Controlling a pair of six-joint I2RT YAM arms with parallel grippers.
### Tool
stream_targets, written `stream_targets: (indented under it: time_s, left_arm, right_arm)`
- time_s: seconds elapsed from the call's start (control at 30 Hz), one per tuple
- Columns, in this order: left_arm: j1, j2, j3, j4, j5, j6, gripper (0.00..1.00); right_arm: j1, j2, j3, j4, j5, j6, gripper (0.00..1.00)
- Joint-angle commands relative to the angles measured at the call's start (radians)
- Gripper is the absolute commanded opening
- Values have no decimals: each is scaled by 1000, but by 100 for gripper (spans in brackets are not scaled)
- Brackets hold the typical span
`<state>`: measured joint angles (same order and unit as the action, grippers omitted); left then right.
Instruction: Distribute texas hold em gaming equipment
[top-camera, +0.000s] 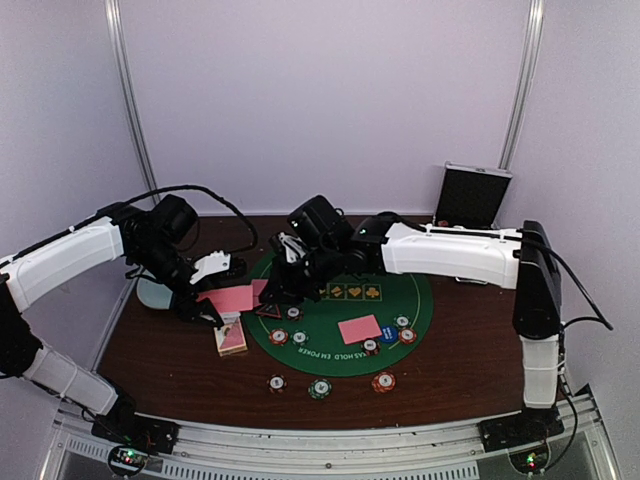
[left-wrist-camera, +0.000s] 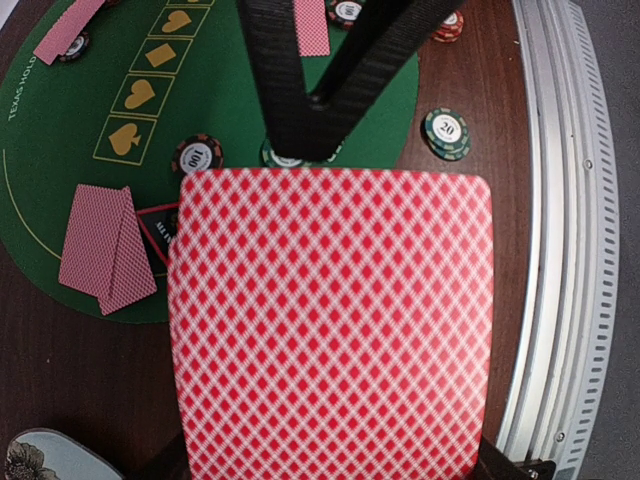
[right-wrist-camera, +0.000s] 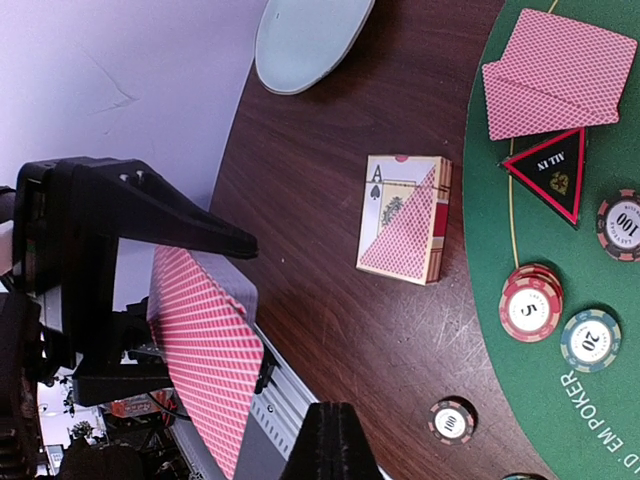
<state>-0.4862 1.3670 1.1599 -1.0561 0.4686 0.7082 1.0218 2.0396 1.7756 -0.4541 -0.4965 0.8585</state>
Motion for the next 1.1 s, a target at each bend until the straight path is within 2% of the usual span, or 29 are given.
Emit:
stream_targets:
  time_s: [0.0,0.63,1.07]
  left_arm:
    - [-5,-6,17,13,18,3,0]
    - [-5,1,21,14,13,9,0]
    - [-5,1,26,14,11,7,0]
  right_arm:
    - [13,22,55,-14,-12,-11,0]
    - [35,123,186,-31,-59,15,0]
    - [34,173,249,-112,-59,-6,0]
